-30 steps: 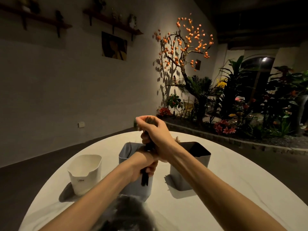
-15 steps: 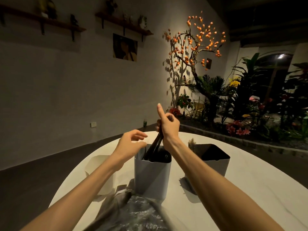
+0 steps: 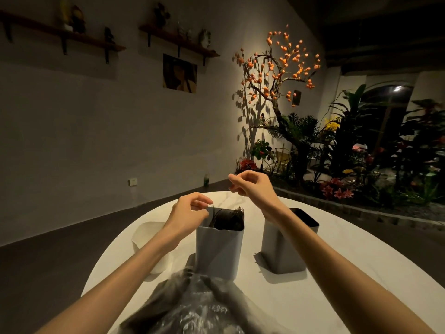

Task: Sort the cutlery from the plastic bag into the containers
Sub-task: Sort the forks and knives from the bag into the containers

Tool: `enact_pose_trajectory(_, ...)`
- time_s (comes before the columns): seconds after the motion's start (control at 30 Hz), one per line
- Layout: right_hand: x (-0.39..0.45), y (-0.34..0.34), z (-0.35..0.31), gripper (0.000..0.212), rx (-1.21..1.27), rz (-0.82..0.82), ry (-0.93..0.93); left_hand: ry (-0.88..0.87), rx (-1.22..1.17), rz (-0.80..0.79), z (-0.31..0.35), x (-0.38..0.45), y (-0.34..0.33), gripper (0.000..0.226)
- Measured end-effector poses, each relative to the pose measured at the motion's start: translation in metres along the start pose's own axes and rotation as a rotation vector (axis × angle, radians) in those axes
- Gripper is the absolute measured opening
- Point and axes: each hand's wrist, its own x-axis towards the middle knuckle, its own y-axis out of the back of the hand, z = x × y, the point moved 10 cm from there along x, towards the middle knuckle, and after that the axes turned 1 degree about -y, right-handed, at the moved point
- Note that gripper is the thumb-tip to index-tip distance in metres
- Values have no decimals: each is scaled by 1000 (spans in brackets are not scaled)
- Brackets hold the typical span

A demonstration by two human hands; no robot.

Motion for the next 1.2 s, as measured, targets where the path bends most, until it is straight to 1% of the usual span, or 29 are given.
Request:
enact_pose_trajectory(0.07, -34, 1, -18, 28, -80, -156, -17, -30, -2, -46, 18, -20, 2, 27)
enact_pose_trajectory(0.13, -77, 1, -26, 30, -210, -318, -43, -55, 17, -127, 33, -50, -7, 22)
enact_pose_trajectory(0.23, -144, 0, -9, 26, -402, -553, -107, -53, 104, -352, 44, -111, -47, 9)
enact_pose_trajectory(0.27, -164, 0, 4, 26, -448, -636, -153, -45, 148, -435, 42, -130, -63, 11)
enact_pose_trajectory(0.3, -184, 0, 17, 26, -493, -717, -209, -30, 214, -522, 38, -150, -80, 20)
enact_pose_trajectory(0.37, -219, 3, 41, 25, -582, -859, -330, 23, 398, -665, 20, -184, -106, 55)
enact_pose_trajectory(0.4, -235, 5, 51, 25, -606, -911, -380, 40, 504, -703, 10, -198, -114, 75)
enact_pose_trajectory(0.43, -248, 4, 59, 25, -613, -948, -411, 32, 603, -717, 2, -209, -119, 90)
enact_pose_trajectory(0.47, -258, 3, 66, 25, -619, -968, -419, 7, 675, -704, -3, -218, -123, 97)
enact_pose_trajectory(0.5, -267, 0, 73, 25, -646, -976, -409, -24, 700, -667, -5, -223, -124, 95)
enact_pose_trajectory(0.53, -274, -2, 80, 25, -696, -969, -382, -39, 669, -621, -4, -226, -123, 87)
enact_pose_trajectory(0.6, -283, -5, 91, 28, -798, -903, -304, -7, 478, -532, 2, -226, -111, 64)
enact_pose_trajectory(0.67, -282, -6, 89, 33, -800, -782, -223, -55, 333, -384, 24, -218, -87, 50)
enact_pose_trajectory(0.7, -281, -5, 87, 41, -789, -728, -187, -112, 316, -301, 36, -213, -73, 47)
enact_pose_trajectory(0.73, -280, -4, 84, 57, -794, -687, -153, -177, 347, -241, 50, -212, -60, 46)
enact_pose_trajectory(0.77, -278, -5, 81, 78, -826, -663, -119, -245, 423, -210, 61, -213, -51, 47)
enact_pose_trajectory(0.8, -278, -6, 79, 98, -870, -661, -98, -304, 528, -204, 71, -215, -46, 49)
enact_pose_trajectory(0.83, -278, -8, 77, 112, -911, -669, -89, -347, 647, -216, 75, -218, -45, 54)
enact_pose_trajectory(0.87, -278, -10, 76, 119, -952, -681, -83, -371, 743, -234, 76, -221, -45, 59)
enact_pose_trajectory(0.9, -278, -12, 74, 122, -1003, -687, -67, -367, 810, -254, 72, -223, -45, 62)
enact_pose_trajectory(0.97, -275, -19, 68, 120, -1101, -672, -26, -336, 860, -268, 66, -228, -42, 61)
enact_pose_trajectory(1.0, -274, -22, 64, 115, -1114, -648, -20, -324, 845, -261, 63, -229, -41, 61)
enact_pose_trajectory(1.03, -272, -25, 61, 105, -1097, -620, -20, -298, 848, -260, 58, -230, -39, 64)
enact_pose_trajectory(1.07, -270, -30, 58, 89, -1058, -605, -11, -257, 905, -272, 51, -229, -38, 71)
enact_pose_trajectory(1.1, -269, -37, 54, 71, -1008, -612, 8, -220, 1014, -290, 45, -229, -39, 76)
enact_pose_trajectory(1.13, -269, -46, 53, 56, -959, -645, 19, -198, 1143, -290, 42, -229, -37, 73)
enact_pose_trajectory(1.17, -270, -54, 53, 48, -918, -694, 13, -190, 1228, -273, 42, -228, -35, 63)
enact_pose_trajectory(1.2, -272, -61, 53, 49, -885, -742, -4, -171, 1252, -249, 43, -227, -31, 53)
